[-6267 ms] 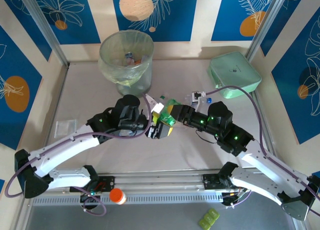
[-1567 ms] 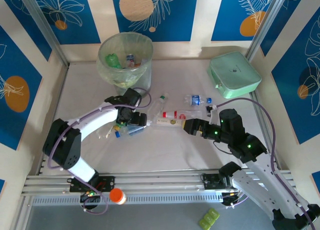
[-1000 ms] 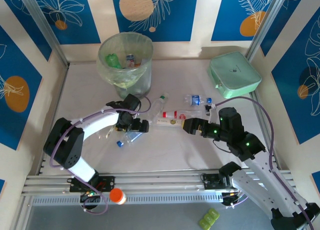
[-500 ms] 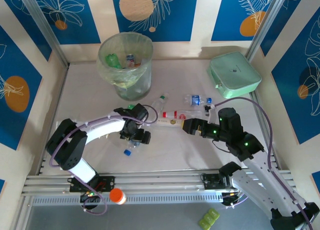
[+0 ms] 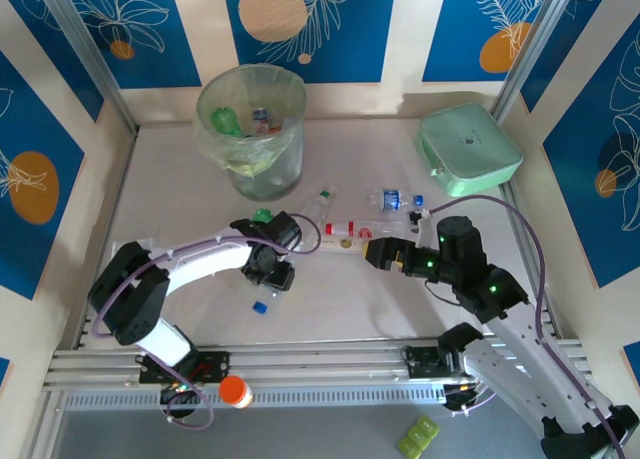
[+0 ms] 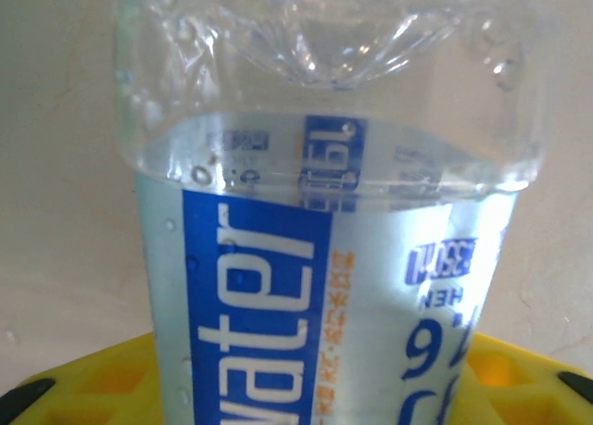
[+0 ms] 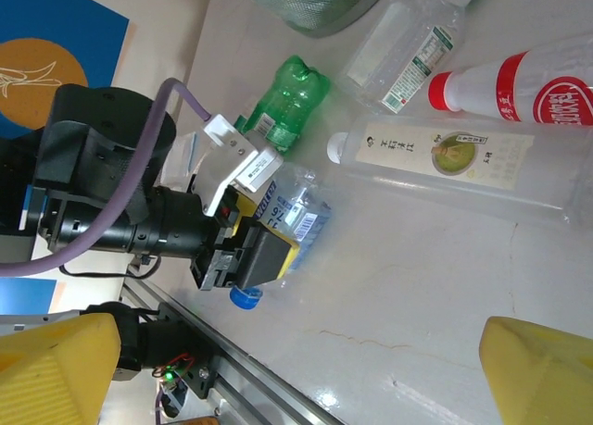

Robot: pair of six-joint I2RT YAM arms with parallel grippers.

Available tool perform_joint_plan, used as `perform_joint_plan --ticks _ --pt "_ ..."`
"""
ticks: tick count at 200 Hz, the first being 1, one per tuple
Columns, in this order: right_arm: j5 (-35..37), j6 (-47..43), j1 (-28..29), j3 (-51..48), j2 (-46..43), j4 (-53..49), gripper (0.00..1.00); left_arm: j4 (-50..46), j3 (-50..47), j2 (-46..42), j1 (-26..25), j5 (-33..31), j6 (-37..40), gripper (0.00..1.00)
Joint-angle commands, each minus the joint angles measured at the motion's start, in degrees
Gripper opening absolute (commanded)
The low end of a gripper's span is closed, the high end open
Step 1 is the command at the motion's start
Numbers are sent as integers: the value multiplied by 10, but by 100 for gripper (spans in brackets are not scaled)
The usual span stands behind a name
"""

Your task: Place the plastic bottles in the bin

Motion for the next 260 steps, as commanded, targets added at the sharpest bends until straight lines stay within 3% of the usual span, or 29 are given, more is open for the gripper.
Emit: perform_joint_plan --ticks 1,26,63,100,128,154,227,260 --pt "-14 -1 -2 14 -11 -16 100 -31 34 -59 -5 1 30 48" --pt "-26 -7 0 27 -7 -10 100 -25 61 -127 -5 64 65 48" --pt "-98 11 16 27 2 87 100 69 59 -211 -5 279 96 48" --pt "-165 -12 63 54 13 187 99 232 26 -260 -5 423 18 50" --pt "-198 -24 98 73 32 244 99 398 -12 -260 -5 523 -92 52" --pt "-174 -27 132 98 53 262 99 490 -28 -258 -6 554 -152 53" --pt "-124 5 147 101 91 286 91 513 -16 -262 -13 571 -171 53" --pt "-55 -8 149 124 106 206 88 509 -16 -265 -13 572 -166 53"
